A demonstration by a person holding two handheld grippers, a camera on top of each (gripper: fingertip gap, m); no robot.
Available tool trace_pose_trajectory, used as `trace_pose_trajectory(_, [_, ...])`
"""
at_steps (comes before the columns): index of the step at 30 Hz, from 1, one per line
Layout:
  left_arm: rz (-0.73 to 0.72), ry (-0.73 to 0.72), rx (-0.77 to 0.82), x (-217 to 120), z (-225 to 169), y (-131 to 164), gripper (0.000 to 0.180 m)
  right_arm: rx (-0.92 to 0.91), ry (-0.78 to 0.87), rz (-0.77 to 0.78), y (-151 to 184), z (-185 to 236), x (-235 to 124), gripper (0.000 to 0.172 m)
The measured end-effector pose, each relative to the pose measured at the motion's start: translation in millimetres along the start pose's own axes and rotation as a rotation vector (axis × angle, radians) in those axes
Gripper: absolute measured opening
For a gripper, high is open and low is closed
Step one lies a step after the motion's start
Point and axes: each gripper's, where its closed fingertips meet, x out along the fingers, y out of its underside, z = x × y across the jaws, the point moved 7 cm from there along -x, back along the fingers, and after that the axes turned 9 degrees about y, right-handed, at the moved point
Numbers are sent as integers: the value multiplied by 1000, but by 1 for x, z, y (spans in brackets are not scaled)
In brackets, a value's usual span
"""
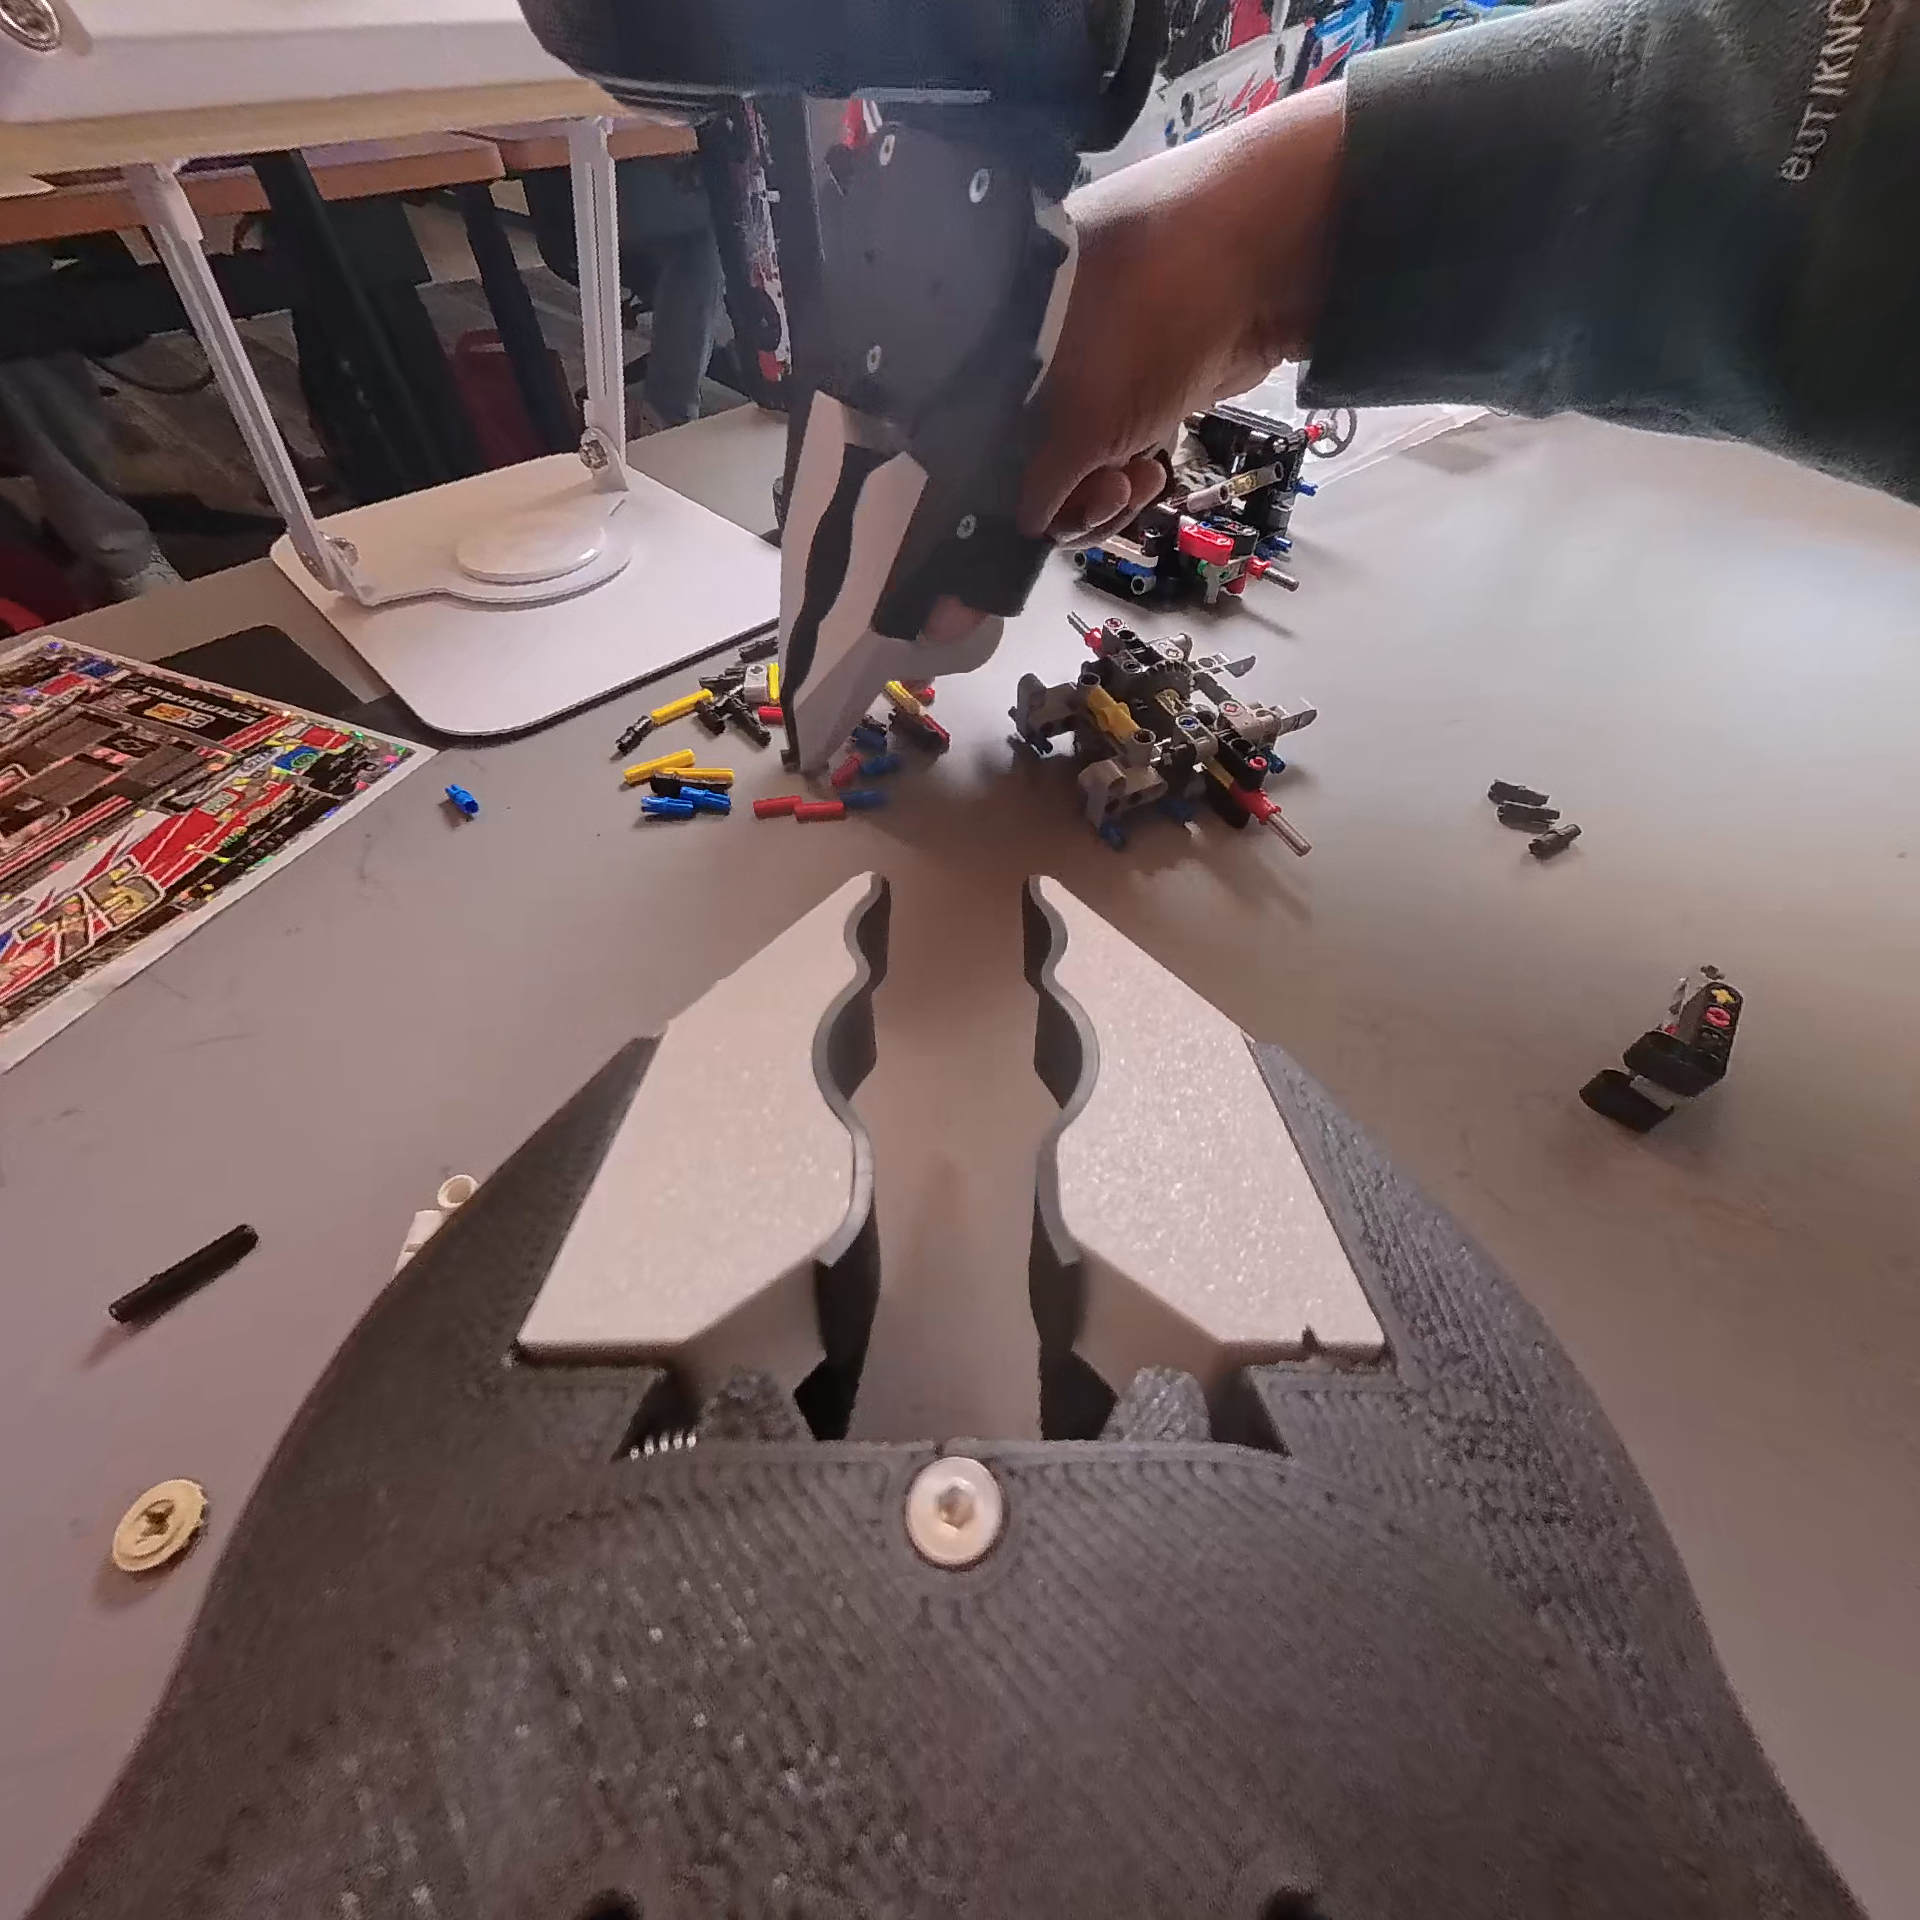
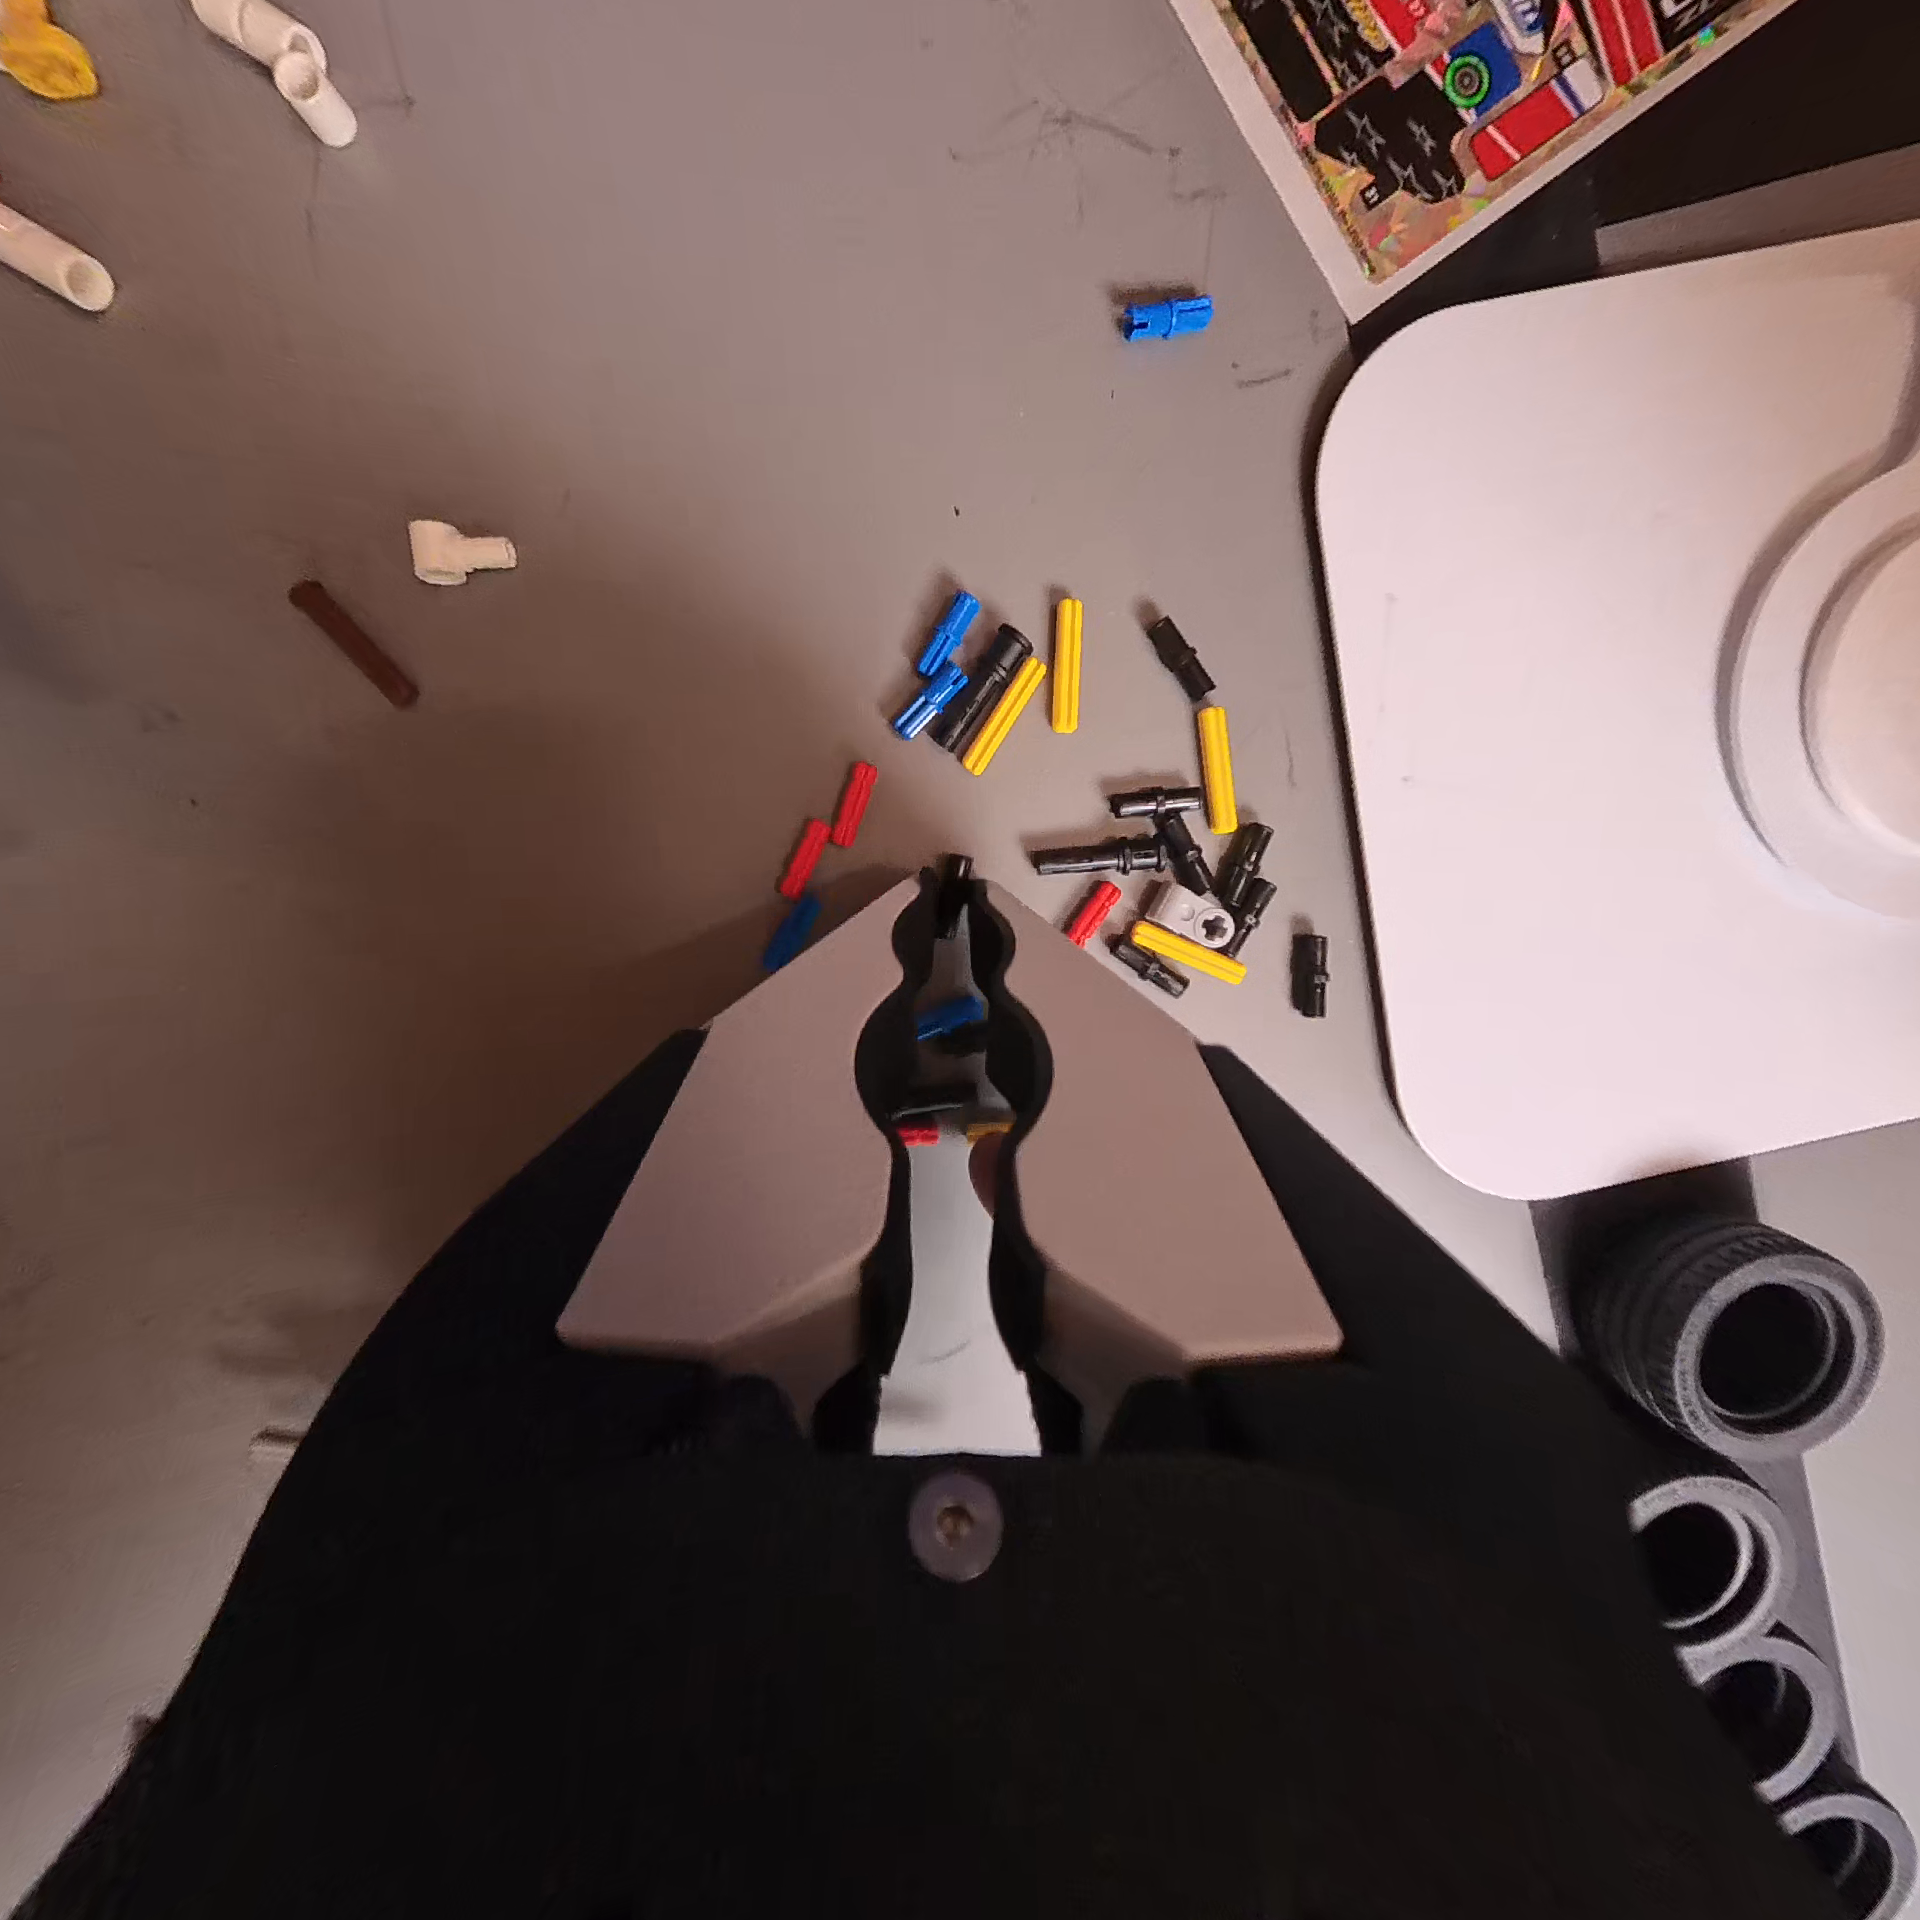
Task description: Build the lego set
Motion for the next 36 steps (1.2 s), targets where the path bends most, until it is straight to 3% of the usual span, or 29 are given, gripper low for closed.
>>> trace_pose_trajectory(1, [0,1,0,0,0,0,24,-5,4,4,-1,0,0,2])
trace_pose_trajectory(5, [5,1,5,1,0,0,24,-66,29,-2,-2,3,-4,3])
trace_pose_trajectory(9, [4,-4,14,0,-1,0,24,-73,-22,-166,-2,27,-60,3])
trace_pose_trajectory(12, [1,1,16,0,-2,-1,24,-132,20,-126,38,57,-99,3])
trace_pose_trajectory(14, [-1,20,27,2,-4,-2,25,-76,65,-70,77,73,-113,3])
trace_pose_trajectory(18, [13,70,67,5,-13,0,33,135,73,6,147,99,-122,3])
trace_pose_trajectory(21, [18,81,105,8,-19,1,37,226,76,-2,173,114,-121,4])
trace_pose_trajectory(36, [-12,51,187,7,-34,-5,49,344,100,-148,182,126,-129,10])
